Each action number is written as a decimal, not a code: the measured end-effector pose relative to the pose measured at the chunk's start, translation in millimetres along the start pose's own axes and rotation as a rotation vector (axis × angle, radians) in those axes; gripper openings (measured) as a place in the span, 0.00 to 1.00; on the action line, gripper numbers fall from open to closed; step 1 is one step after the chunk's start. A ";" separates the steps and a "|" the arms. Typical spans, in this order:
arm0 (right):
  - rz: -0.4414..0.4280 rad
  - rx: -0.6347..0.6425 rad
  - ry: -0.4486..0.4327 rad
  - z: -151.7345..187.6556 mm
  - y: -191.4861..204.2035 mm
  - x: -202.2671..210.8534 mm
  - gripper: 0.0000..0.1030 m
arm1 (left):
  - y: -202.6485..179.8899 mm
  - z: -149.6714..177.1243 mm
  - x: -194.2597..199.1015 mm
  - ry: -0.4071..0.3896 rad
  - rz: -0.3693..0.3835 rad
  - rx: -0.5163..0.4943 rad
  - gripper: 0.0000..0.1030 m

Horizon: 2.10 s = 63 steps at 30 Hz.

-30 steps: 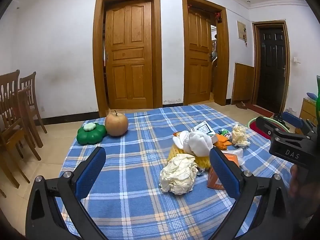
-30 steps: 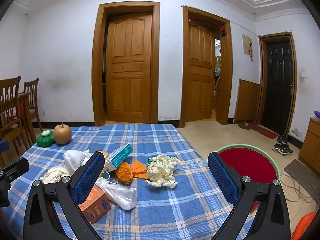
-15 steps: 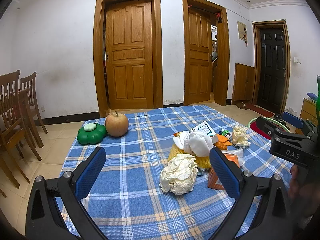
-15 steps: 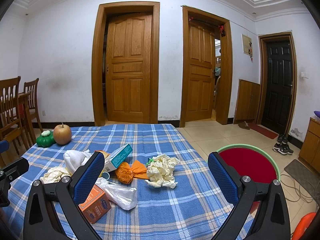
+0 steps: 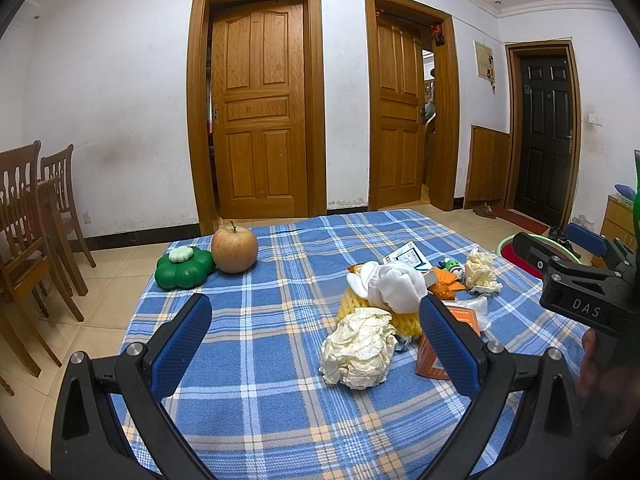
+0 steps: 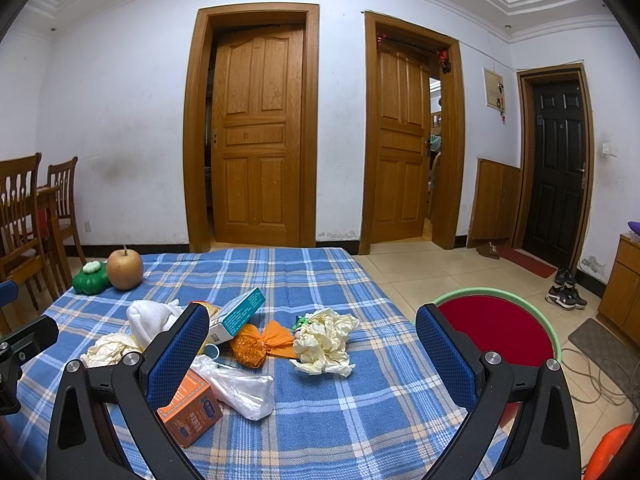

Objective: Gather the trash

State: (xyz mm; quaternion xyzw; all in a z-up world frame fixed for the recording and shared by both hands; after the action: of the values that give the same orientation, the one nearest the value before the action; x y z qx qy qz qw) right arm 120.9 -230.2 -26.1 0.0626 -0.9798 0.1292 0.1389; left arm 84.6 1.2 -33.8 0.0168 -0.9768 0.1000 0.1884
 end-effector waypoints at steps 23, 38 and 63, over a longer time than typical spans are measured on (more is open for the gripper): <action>0.000 -0.002 0.000 0.3 -0.5 0.3 1.00 | -0.3 -0.3 -0.8 0.000 -0.001 0.001 0.99; -0.032 0.016 -0.004 -1.7 5.5 -1.6 1.00 | 3.1 0.5 -2.0 0.004 -0.008 0.001 0.99; -0.563 0.286 0.238 27.3 118.9 -37.7 0.84 | 8.4 5.5 -13.0 0.074 -0.020 0.038 0.99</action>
State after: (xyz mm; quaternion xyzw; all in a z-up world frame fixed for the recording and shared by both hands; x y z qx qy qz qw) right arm 131.0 -120.4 -90.4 0.3342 -0.8730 0.2283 0.2723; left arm 94.1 8.2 -45.3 0.0262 -0.9670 0.1170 0.2250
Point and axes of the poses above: each gripper's, at about its wrist camera, not at the fingertips, and x roughly against the way its jaws point, y to its left, z to its underside, the point moved 9 cm from there along -x, roughly the way its jaws point, and after that the axes turned 12 degrees about x, right-handed, at the moved point
